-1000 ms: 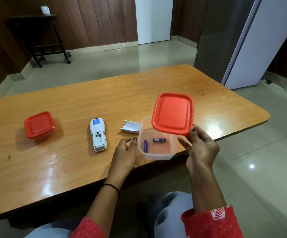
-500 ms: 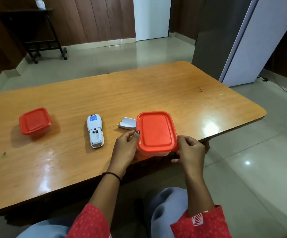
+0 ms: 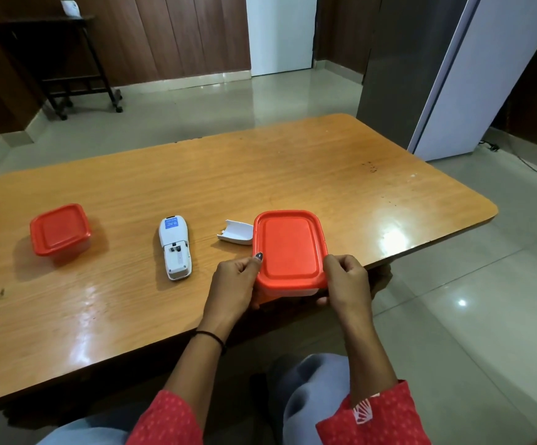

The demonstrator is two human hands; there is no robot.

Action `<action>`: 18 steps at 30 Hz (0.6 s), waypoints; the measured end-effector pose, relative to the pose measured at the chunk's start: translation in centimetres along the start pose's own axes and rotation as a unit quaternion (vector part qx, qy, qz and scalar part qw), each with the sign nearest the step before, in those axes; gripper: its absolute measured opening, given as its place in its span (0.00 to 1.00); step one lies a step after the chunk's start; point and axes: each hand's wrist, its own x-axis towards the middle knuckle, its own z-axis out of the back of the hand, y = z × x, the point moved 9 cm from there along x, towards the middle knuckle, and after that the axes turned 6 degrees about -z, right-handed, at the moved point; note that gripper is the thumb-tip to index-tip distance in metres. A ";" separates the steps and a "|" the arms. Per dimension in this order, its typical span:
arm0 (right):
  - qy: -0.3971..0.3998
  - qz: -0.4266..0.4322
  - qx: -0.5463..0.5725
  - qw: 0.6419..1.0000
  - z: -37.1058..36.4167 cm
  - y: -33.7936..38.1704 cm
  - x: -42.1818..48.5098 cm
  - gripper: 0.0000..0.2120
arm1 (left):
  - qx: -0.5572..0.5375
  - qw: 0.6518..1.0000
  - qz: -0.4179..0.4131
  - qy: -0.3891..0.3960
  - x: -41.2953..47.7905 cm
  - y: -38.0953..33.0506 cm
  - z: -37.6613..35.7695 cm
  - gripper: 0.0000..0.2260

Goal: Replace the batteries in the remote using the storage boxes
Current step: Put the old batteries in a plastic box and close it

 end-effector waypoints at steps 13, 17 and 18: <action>0.048 -0.031 0.072 0.996 -1.1 -1.2 -0.5 0.07 | -0.074 0.997 -0.003 -0.024 -1.2 -0.2 -0.5 0.12; 0.027 -0.012 0.098 0.995 0.1 -0.1 -1.4 0.09 | -0.080 0.993 -0.087 -0.012 -3.8 -1.7 0.1 0.09; 0.034 -0.005 0.107 0.994 0.1 0.7 -1.8 0.13 | -0.083 0.991 -0.107 0.003 -4.8 -2.2 0.3 0.10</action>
